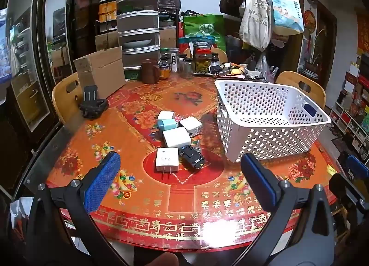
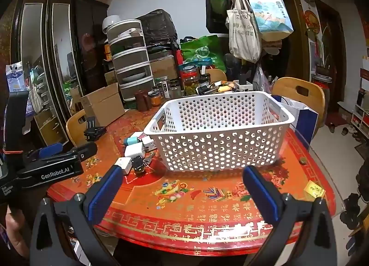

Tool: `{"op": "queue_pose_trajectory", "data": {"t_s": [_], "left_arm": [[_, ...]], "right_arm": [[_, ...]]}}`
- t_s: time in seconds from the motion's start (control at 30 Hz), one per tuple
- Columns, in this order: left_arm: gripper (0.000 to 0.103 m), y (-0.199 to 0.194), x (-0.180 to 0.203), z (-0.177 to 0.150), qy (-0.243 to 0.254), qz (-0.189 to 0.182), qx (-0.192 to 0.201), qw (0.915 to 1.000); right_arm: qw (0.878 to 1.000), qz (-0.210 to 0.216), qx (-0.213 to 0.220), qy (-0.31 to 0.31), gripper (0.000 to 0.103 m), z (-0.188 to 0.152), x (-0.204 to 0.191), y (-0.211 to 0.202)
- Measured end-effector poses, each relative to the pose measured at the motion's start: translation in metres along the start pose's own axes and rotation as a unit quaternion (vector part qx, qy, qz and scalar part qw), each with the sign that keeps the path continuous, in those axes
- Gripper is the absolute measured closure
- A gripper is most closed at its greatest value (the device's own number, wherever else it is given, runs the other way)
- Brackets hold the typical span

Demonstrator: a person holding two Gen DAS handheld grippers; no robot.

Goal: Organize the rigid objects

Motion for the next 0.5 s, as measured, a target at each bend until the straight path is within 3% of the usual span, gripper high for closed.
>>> {"op": "queue_pose_trajectory", "data": {"t_s": [0.3, 0.5], "left_arm": [[0.0, 0.002, -0.013, 0.002, -0.005, -0.006, -0.003, 1.0], [0.0, 0.003, -0.003, -0.003, -0.003, 0.002, 0.0, 1.0]], "right_arm": [[1.0, -0.001, 0.001, 0.0, 0.0, 0.0, -0.003, -0.002], [1.0, 0.001, 0.003, -0.002, 0.0, 0.001, -0.001, -0.003]]}}
Point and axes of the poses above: each gripper's, at about its wrist camera, not at the fingertips, and y roughly the way its jaws point, x to its right, z to its top, the point moved 1 cm from there along y, roughly the way its jaws point, and after that the axes turned 10 degrees about y, right-handed, at the moved point
